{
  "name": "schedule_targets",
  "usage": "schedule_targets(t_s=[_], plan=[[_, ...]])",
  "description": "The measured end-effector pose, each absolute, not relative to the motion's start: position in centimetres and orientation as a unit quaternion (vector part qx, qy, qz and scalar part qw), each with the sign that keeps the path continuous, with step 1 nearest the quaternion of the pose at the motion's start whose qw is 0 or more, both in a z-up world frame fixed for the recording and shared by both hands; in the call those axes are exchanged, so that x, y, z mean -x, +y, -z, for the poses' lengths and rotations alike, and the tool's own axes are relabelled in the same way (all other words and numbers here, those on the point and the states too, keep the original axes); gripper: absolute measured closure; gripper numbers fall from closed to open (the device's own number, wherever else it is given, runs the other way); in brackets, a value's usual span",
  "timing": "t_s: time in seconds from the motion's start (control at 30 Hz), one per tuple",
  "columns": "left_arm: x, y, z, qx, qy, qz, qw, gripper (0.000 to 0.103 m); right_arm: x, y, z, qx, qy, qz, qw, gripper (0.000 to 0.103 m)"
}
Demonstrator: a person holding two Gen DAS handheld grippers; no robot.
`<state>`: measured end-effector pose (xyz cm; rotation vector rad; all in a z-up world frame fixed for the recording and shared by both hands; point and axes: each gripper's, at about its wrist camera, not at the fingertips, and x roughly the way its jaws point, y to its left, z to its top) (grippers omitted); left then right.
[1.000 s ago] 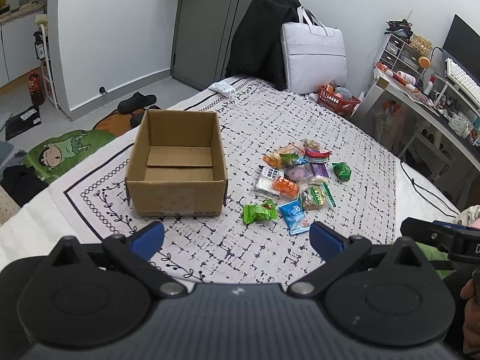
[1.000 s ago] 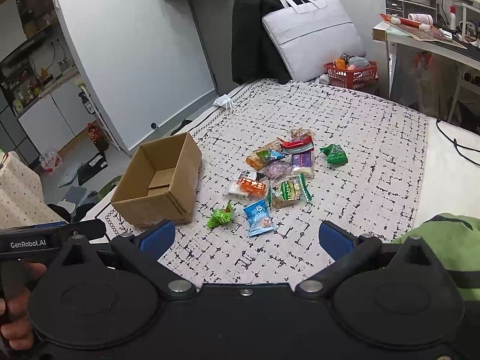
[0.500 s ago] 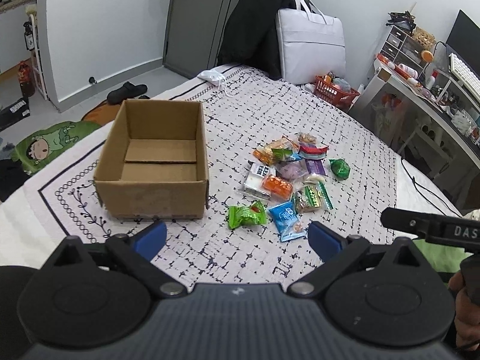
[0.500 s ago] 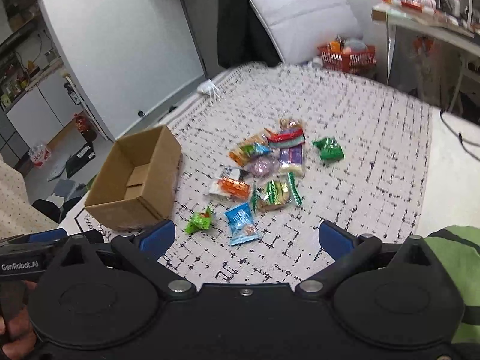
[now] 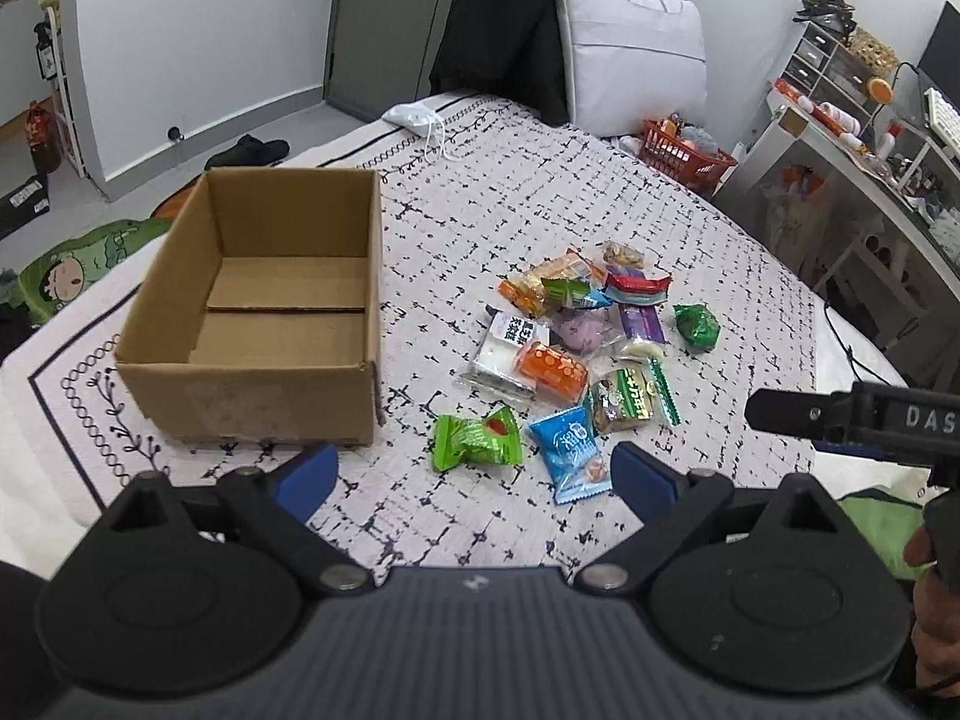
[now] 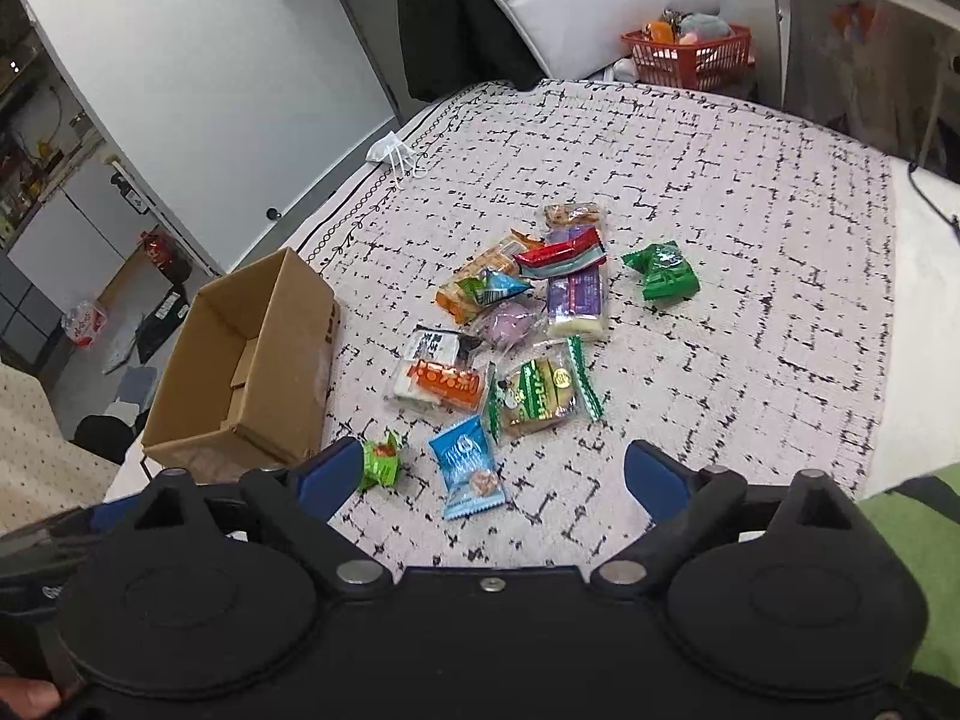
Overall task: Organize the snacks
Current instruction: 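Grasp the green wrapped candy with left tool while right tool grasps green-wrapped round cake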
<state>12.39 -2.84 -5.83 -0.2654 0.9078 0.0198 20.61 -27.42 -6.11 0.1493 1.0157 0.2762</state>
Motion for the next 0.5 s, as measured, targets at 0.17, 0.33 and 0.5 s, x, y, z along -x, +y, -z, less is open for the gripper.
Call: schedule_targets(t_s=[0.17, 0.33, 0.5], plan=[[-14.0, -3.6, 7.2, 0.125, 0.445, -0.014, 0.887, 0.008, -22.5, -27.3, 7.2, -0.058, 0.483, -0.135, 0.863, 0.01], [-15.6, -4.1, 9.0, 0.126, 0.455, -0.026, 0.881, 0.011, -24.1, -27.1, 8.8, -0.052, 0.495, -0.141, 0.856, 0.01], [-17.4, -4.7, 10.8, 0.124, 0.465, -0.036, 0.876, 0.013, -26.1, -27.5, 10.2, -0.05, 0.505, -0.135, 0.851, 0.01]])
